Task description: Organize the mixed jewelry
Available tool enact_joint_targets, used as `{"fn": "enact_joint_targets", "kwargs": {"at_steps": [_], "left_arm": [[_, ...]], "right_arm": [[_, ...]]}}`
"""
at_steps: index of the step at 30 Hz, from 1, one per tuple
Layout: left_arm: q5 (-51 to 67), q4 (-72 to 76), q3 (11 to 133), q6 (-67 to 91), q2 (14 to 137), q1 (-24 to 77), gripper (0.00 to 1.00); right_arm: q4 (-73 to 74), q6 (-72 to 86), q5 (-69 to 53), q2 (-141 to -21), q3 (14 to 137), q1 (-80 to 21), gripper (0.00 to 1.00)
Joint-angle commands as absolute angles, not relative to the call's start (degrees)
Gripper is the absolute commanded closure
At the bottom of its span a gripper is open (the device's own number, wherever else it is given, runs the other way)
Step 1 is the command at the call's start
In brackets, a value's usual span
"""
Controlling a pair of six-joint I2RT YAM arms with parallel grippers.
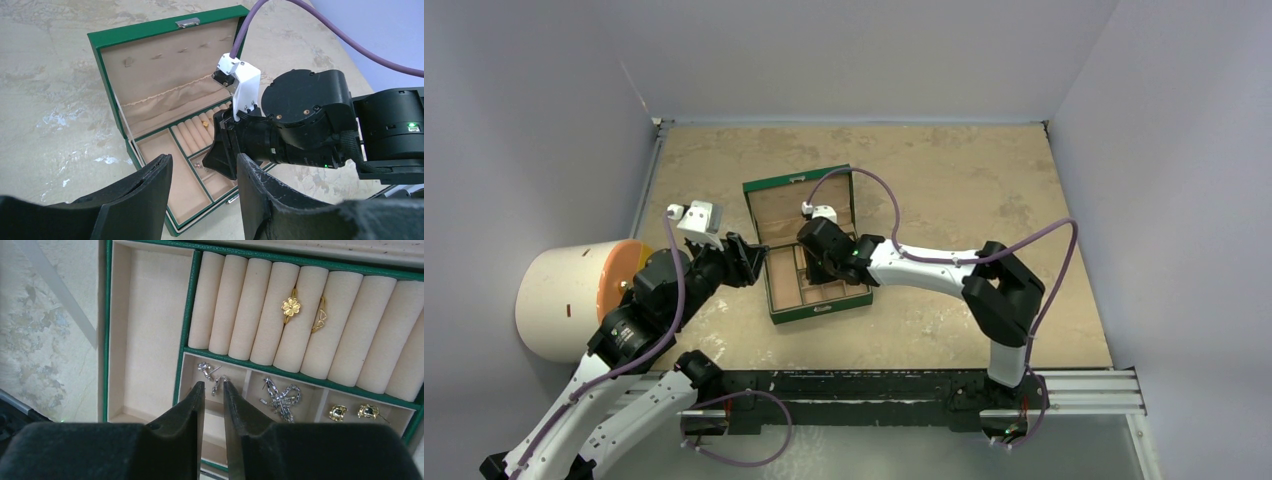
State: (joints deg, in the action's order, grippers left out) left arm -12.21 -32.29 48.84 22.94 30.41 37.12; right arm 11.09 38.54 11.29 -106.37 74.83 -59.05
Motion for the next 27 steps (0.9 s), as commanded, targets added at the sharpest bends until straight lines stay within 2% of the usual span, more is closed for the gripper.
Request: {"fn": "enact_joint_targets", "kwargs": {"at_steps": [1, 13, 18, 22, 27], "left_arm": [[-12.05, -30.50, 48.83, 22.15, 30.49, 36.64, 0.51], [-12.10, -30.50, 48.85, 22.15, 30.76, 36.46, 0.51], [-12.25, -30.50, 48.87, 22.23, 30.70, 36.34, 0.51], [-12.63, -30.54, 48.81, 22.23, 30.61, 36.37, 0.50], [-13.03, -30.54, 48.83, 22.32, 30.43, 36.25, 0.51]], "right_arm": [[10.81, 38.86, 13.56, -100.53, 74.65, -59.33, 0.77], [12.92, 29.07, 20.41, -90.67, 74.11, -53.70, 0.81], [9.90, 25.78, 18.02, -86.61, 73.41, -45.94, 0.88], [6.82, 23.46, 15.83, -86.23, 74.41, -41.30, 1.00], [3.33, 23.07, 10.45, -88.17, 76.26, -35.59, 1.00]]}}
